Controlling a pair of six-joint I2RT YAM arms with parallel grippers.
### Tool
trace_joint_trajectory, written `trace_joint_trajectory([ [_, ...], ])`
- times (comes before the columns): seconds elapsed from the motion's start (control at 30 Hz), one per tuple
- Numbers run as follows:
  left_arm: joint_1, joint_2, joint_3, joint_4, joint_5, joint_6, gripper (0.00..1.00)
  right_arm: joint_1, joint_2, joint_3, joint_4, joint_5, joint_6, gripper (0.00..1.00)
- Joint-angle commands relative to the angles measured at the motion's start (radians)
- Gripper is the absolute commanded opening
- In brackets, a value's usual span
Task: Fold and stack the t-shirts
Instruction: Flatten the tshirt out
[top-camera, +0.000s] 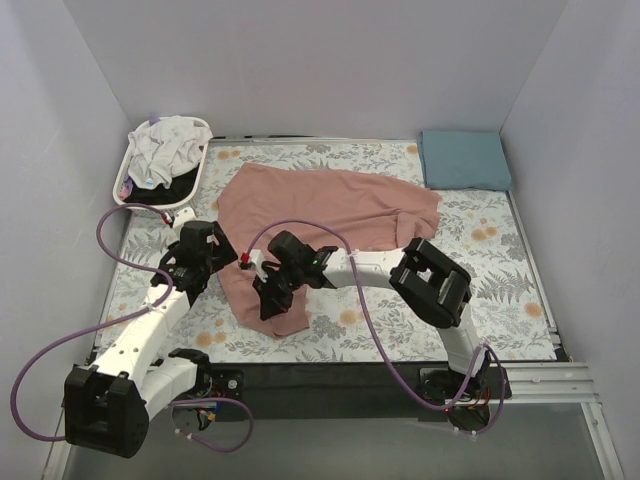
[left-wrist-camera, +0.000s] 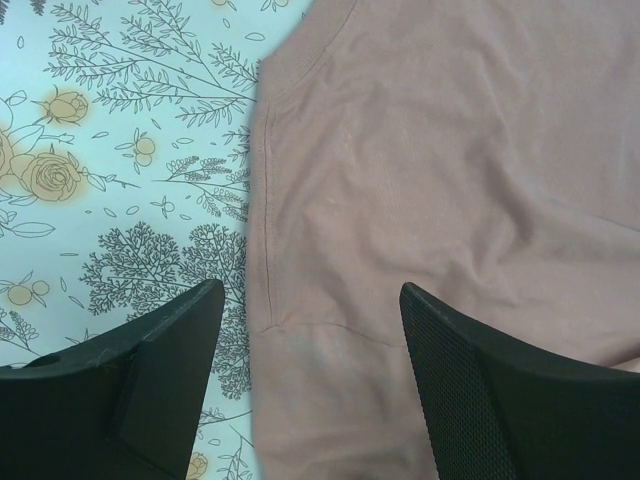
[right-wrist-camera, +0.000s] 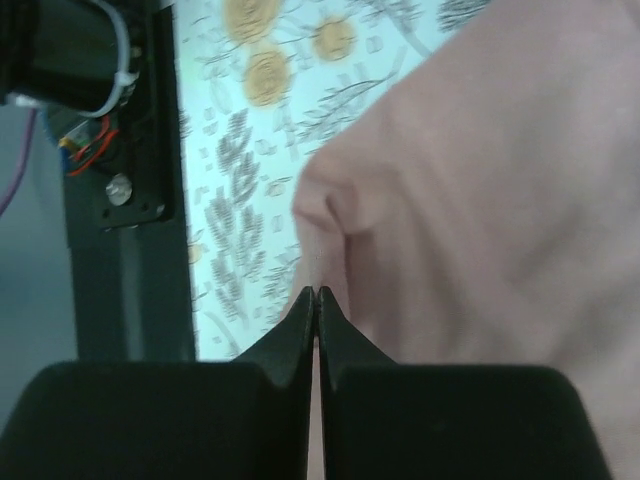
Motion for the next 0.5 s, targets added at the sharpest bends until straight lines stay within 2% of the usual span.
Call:
trace_joint_trajectory([
  [0.0, 0.007, 0.0, 0.018, 0.016, 0.0, 0.007, 0.7, 0.055, -0.106, -0.043, 0.025, -0.046, 0.026, 0.01],
  [0.2, 0.008, 0.007, 0.018, 0.014, 0.005, 0.005, 0.7, 0.145, -0.117, -0.06, 0.023, -0.092, 0.087, 0.04],
  [0.3, 0.01, 0.008, 0.016, 0.014, 0.008, 0.005, 0.7, 0.173, -0.12, -0.049, -0.03, -0.092, 0.101, 0.21],
  [0.33, 0.01, 0.01, 0.013, 0.014, 0.008, 0.005, 0.7, 0.178, -0.126, -0.051, -0.049, -0.074, 0.094, 0.32],
  [0.43, 0.01, 0.011, 0.012, 0.014, 0.012, 0.005, 0.7, 0.176, -0.192, -0.103, -0.098, 0.095, 0.086, 0.43],
  [0.47, 0.011, 0.014, 0.013, 0.014, 0.014, 0.004, 0.7, 0.164, -0.236, -0.123, -0.106, 0.195, 0.086, 0.43],
])
